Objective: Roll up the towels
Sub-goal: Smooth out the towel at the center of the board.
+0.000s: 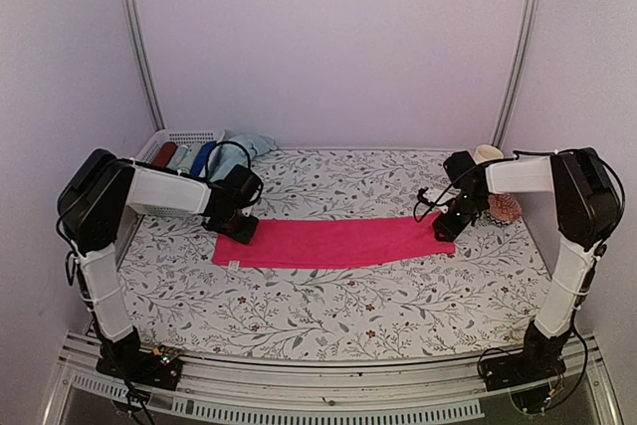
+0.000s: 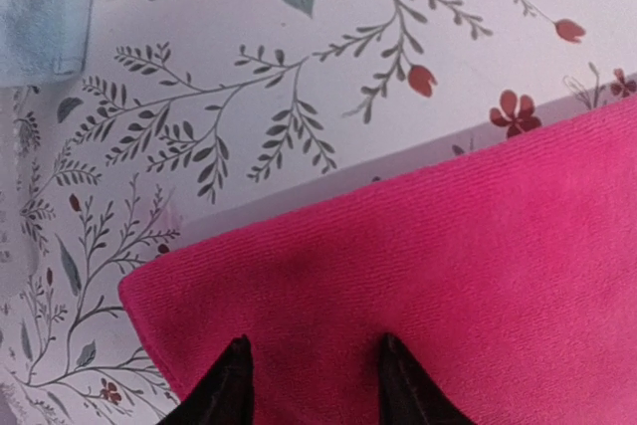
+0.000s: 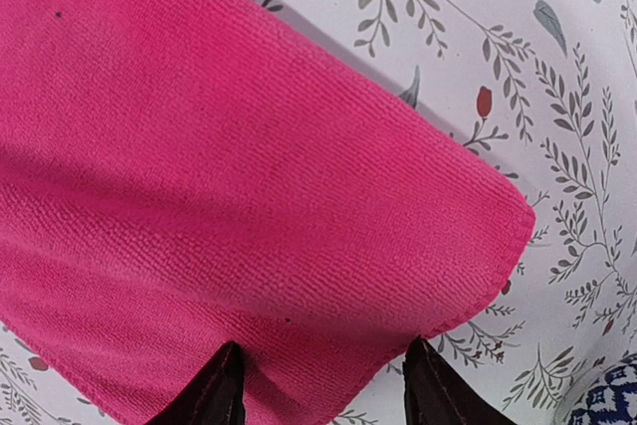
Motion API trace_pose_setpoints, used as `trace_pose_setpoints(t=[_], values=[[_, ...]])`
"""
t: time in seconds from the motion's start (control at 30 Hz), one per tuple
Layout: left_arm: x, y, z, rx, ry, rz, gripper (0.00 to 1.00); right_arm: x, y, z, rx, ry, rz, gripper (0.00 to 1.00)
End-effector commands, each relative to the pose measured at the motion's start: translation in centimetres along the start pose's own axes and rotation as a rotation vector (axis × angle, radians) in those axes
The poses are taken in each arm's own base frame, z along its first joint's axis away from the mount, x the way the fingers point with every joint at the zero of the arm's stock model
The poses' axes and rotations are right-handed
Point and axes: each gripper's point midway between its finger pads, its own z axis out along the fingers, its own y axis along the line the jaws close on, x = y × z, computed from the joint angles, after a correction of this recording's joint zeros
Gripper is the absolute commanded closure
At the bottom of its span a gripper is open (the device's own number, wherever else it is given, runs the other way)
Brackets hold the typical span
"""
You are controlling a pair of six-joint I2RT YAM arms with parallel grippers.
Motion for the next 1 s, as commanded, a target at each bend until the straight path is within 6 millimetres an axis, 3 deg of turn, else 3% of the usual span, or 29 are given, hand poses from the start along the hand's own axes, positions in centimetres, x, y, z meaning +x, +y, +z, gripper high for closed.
trace_pose_setpoints(t=[0.0, 0.13, 0.23, 0.4, 0.47, 0.63, 0.97], values=[[3.6, 0.4, -0.2, 0.013, 0.109, 0.021, 0.49, -2.1, 0.1, -3.6, -0.040, -0.067, -0.046, 0.43], [1.3, 0.5, -2.5, 0.047, 0.023, -0.014, 0.38, -4.2, 1.3, -8.1, -0.127, -0.168, -0.089, 0.44], [-0.8, 1.1, -3.6, 0.034, -0.043, -0.027, 0.35, -5.8, 1.7, -9.2, -0.171, -0.223, -0.096, 0.46], [-3.0, 0.5, -3.1, 0.079, -0.076, -0.038, 0.41, -7.5, 0.7, -6.3, -0.174, -0.203, -0.048, 0.58], [-3.2, -0.3, -2.0, 0.115, -0.062, -0.038, 0.48, -8.1, 0.4, -4.8, -0.183, -0.190, -0.032, 0.62], [-2.8, -1.5, -0.3, 0.158, -0.022, -0.029, 0.65, -7.6, 1.2, -1.6, -0.239, -0.134, 0.009, 0.66], [-0.1, -0.8, 2.3, 0.079, 0.049, -0.009, 0.64, -6.1, 0.8, 2.5, -0.192, -0.062, 0.057, 0.65]])
